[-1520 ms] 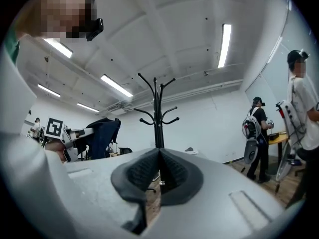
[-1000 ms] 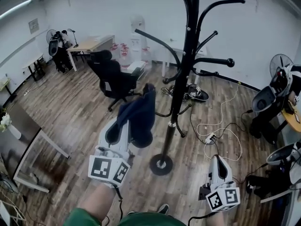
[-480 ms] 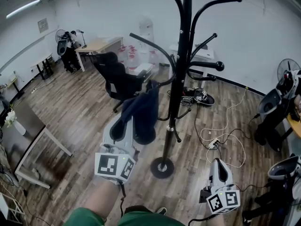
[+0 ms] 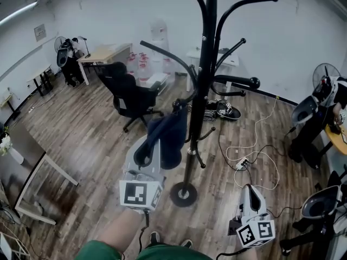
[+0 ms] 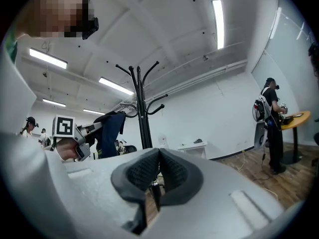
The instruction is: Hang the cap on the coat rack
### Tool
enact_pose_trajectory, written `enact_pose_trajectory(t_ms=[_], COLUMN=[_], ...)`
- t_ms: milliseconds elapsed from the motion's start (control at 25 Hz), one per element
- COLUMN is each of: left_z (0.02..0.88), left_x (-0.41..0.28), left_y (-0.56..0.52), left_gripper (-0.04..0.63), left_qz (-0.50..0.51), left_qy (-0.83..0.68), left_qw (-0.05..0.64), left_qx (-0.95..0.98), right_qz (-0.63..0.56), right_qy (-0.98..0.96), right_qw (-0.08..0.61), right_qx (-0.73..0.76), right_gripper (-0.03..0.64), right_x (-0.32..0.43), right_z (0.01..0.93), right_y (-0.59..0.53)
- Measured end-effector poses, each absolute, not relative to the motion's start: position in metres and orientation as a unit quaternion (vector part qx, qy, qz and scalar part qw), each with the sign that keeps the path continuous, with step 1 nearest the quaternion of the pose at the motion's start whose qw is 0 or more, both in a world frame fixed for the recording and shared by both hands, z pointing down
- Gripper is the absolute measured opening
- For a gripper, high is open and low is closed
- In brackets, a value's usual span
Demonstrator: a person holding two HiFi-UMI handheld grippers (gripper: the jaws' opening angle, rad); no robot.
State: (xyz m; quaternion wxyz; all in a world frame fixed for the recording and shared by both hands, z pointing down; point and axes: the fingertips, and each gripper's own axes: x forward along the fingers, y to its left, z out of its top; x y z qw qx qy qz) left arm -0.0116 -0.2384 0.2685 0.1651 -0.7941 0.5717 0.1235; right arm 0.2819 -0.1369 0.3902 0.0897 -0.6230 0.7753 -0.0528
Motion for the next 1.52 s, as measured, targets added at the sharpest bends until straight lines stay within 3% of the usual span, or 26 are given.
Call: enact_pose_trajectory(t_ms=[720, 1160, 1240, 1400, 1520], left_z=[0.316, 0.345, 0.351, 0.367, 0.381], left_x=[0.020, 0.040, 0.045, 0.051, 0.049], left_y=[-0.297, -0.304, -0.302, -0.296, -0.294], left_gripper=[0.037, 0.038, 0.060, 0.174, 0.208], left_qz=[0.100, 0.085, 0.086, 0.081, 0.066], left_qy=[0.508, 0.453, 0.437, 0.411, 0.408], left_qw=[0.133, 0.073, 0.056, 0.030, 0.019], left_qx=[-0.845, -0.884, -0.894, -0.908, -0.910], right_qz=[-0.063, -0.068, -0.069, -0.071, -0.072], right_qy=[0.718, 0.698, 0.699, 0.704, 0.710], right_qw=[0.075, 0.072, 0.073, 0.074, 0.074], right_qx=[-0.689, -0.709, -0.708, -0.703, -0.697], right_gripper=[0.003, 0.003, 0.003, 0.003, 0.003], right_x=[0.278, 0.280, 0.279, 0.272, 0.266], right_z=[0.408, 0.410, 0.410, 0.413, 0.414], right_y=[-0.116, -0.111, -0.115, -0.122, -0.129])
